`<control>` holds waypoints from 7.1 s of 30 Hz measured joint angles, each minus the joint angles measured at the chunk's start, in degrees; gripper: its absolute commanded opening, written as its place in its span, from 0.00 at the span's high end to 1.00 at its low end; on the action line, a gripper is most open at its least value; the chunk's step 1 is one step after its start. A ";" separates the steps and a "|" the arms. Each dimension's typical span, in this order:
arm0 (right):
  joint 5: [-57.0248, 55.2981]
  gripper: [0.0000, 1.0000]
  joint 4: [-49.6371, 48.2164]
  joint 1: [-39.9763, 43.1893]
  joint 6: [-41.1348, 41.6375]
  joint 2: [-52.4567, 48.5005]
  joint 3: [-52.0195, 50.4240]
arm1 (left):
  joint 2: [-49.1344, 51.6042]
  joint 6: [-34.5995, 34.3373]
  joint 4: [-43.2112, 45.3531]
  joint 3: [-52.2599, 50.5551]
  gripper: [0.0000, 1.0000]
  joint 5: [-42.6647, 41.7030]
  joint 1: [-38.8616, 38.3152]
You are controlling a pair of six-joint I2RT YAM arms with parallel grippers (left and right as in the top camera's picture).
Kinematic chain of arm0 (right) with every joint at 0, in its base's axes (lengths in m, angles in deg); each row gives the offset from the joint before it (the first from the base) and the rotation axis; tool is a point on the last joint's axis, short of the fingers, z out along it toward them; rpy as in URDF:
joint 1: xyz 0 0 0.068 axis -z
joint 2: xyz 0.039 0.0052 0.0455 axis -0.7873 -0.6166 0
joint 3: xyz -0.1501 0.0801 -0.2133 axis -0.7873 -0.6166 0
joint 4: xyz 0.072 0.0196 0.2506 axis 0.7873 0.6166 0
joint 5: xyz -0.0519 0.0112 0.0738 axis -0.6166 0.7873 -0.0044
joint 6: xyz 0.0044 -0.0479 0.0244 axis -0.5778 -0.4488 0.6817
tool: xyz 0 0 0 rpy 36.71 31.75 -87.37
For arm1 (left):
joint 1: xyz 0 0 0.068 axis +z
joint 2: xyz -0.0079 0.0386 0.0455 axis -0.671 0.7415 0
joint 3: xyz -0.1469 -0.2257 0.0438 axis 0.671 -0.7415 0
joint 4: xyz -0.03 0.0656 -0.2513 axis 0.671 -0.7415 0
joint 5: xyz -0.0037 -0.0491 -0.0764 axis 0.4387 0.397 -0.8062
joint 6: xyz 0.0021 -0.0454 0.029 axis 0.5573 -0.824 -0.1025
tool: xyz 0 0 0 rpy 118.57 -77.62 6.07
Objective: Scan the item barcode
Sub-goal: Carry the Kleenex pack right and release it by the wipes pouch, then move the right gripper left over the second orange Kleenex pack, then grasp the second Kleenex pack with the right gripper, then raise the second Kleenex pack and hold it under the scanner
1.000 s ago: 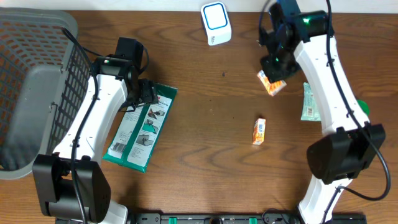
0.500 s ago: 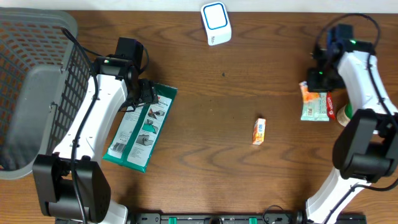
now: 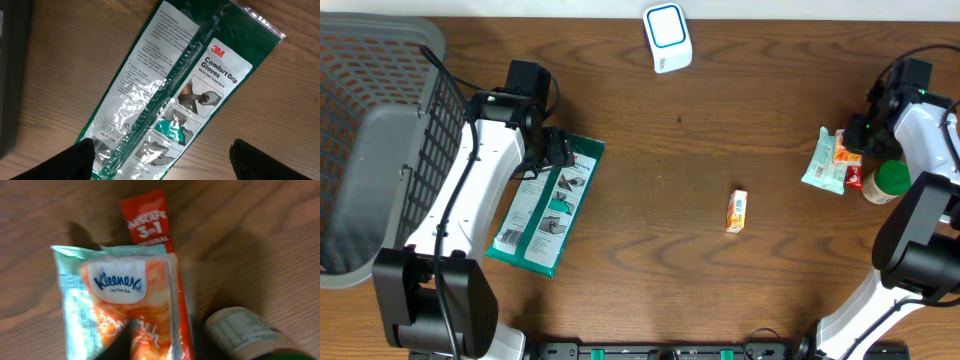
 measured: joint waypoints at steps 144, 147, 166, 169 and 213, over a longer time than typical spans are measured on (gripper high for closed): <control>7.04 0.65 -19.58 -40.19 25.27 13.62 -23.02 | 0.00 0.00 0.00 0.00 0.13 0.00 0.00; 7.23 0.63 -20.81 -40.30 27.08 11.76 -24.02 | 0.00 0.00 0.00 0.00 0.13 0.00 0.00; 11.41 0.99 -18.29 -39.54 24.63 13.75 -23.34 | 0.00 0.02 0.02 0.00 0.13 0.00 0.00; 9.94 0.99 -17.22 -39.52 21.77 22.51 -23.34 | 0.00 0.02 0.02 0.00 0.13 0.00 0.00; -41.09 0.99 30.73 -52.52 1.29 -9.70 59.17 | 0.00 0.00 0.00 0.00 0.13 0.00 0.00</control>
